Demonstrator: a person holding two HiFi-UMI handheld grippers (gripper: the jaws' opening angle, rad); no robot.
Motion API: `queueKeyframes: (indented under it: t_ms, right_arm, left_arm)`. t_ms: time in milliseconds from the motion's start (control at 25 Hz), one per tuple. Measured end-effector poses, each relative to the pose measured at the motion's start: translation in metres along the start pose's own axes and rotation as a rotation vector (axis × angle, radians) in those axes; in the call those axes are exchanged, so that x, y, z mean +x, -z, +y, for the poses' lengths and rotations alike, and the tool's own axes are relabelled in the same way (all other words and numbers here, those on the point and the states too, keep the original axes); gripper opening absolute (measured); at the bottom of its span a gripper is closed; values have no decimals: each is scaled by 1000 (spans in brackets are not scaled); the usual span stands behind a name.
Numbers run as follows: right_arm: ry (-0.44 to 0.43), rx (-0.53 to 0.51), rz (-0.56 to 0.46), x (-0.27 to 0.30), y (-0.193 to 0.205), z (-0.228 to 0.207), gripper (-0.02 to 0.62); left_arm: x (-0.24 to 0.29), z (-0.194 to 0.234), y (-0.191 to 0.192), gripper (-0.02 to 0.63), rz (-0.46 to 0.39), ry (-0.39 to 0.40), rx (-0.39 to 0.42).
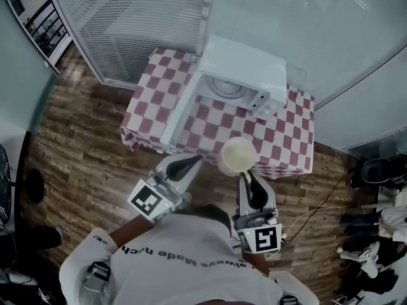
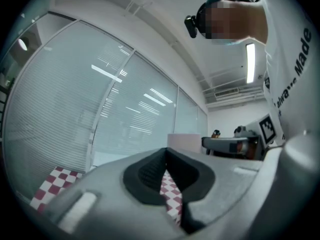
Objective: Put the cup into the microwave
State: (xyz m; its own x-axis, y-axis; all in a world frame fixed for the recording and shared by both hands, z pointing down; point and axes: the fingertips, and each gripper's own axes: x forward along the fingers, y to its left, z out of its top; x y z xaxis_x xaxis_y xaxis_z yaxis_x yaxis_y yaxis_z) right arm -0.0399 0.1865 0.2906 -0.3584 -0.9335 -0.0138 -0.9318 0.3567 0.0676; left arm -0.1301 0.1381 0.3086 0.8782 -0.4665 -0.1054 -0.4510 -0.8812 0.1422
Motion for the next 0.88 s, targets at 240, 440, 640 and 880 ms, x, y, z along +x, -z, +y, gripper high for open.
queueKeyframes:
  t_ms: [240,440,640,880]
  right_arm:
    - [19,4,2,24,5,-14,48]
    - [24,1,0,41,8,-26,48]
    - [27,0,6,55,11,-51,48]
    - [32,2,3,75,14,-99,48]
  left_arm:
    - [16,23,3,3,5,17,3]
    - [32,37,2,3,5,26,-17]
    - [61,49,5,3,13,42,8]
    - [110,62,7,3,18,46,8]
